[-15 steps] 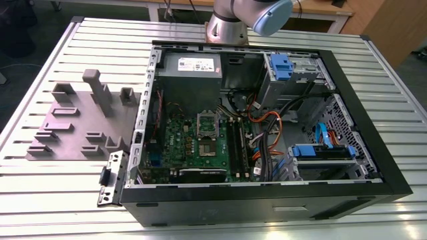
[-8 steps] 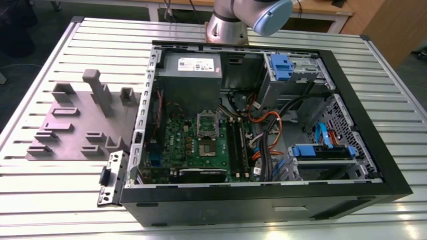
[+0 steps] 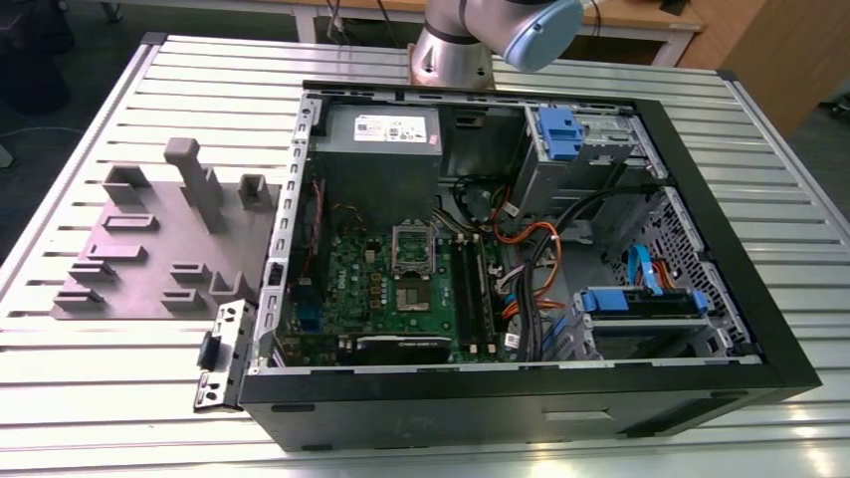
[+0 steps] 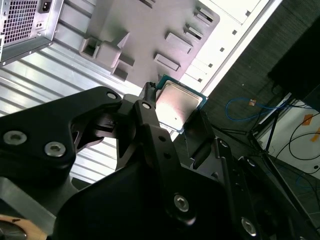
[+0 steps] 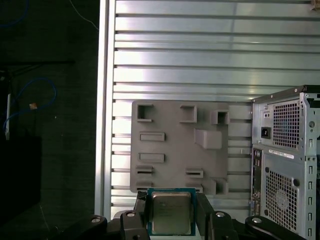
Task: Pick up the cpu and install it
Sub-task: 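Pick up the cpu and move it towards the insertion slot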
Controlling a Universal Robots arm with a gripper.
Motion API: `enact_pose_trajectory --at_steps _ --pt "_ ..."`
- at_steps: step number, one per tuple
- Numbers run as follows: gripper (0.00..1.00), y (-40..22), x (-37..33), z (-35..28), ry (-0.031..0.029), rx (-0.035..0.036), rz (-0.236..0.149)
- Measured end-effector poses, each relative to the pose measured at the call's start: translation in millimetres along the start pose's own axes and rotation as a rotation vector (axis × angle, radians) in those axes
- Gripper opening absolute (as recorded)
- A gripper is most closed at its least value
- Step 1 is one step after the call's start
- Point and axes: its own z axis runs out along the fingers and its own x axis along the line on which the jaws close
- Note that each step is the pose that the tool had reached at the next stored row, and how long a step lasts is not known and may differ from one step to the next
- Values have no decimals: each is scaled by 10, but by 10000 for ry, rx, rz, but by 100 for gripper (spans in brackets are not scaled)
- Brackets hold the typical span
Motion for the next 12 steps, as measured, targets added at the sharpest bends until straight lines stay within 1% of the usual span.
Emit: enact_pose_trajectory --at_steps 9,12 --pt "47 0 -3 0 0 0 0" --pt "47 0 -33 0 0 0 -1"
